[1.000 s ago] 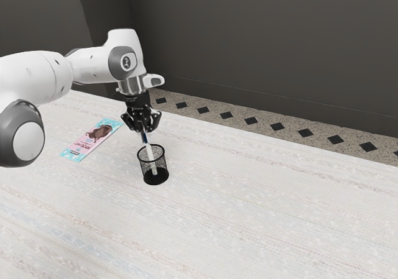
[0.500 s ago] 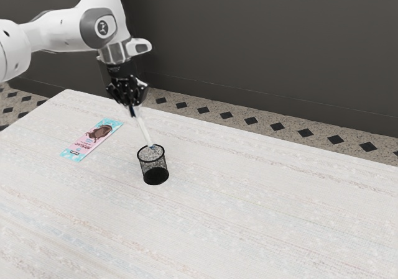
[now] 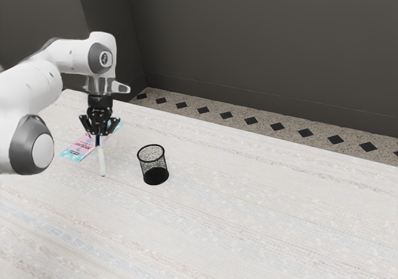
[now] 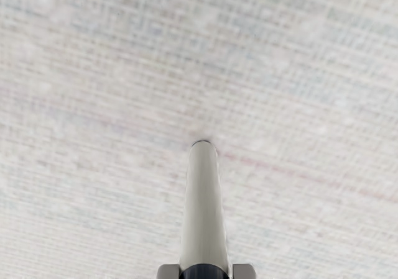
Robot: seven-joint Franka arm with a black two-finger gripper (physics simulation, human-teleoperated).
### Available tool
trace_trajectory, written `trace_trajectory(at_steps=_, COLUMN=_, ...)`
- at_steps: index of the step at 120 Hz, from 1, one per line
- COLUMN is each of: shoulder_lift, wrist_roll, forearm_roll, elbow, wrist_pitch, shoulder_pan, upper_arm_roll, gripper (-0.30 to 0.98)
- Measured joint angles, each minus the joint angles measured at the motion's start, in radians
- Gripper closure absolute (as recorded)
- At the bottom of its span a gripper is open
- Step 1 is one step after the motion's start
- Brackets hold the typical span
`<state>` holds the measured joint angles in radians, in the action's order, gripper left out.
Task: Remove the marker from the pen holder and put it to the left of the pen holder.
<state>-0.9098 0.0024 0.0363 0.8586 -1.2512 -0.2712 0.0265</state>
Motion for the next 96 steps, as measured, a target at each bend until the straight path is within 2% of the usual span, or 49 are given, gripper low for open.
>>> trace_trajectory(at_steps=16, shoulder_lift=-0.056, wrist_roll=0.003, forearm_roll=0.012, elbow=-0.099, wrist_pitch=0.095, shoulder_pan=0.009, upper_arm_roll=-0.006, gripper=0.72)
trace_trajectory(at_steps=32, shoulder_lift=-0.073, wrist_roll=0.004, forearm_roll=-0.048, elbow=-0.116, wrist_pitch=0.098, shoulder_pan=0.004, upper_arm_roll=-0.007, gripper=0.70)
trace_trajectory(at_steps=52, shoulder_lift=-0.099, wrist_roll=0.006, forearm_roll=-0.132, elbow=-0.117, wrist_pitch=0.035, shoulder_pan=-0.004, upper_arm_roll=-0.008, gripper=0.67)
trace_trajectory(at_steps=80, shoulder_lift=-0.107, wrist_roll=0.006, forearm_roll=-0.193, elbow=-0.117, wrist_pitch=-0.061, shoulder_pan=-0.021, upper_arm_roll=-0.017, gripper=0.55)
trace_trajectory(at_steps=96, shoulder_lift=-0.179, wrist_roll=0.022, forearm_roll=-0.265, elbow=-0.116, wrist_pitch=-0.174, shoulder_pan=-0.030, upper_arm_roll=-0.017, gripper=0.57)
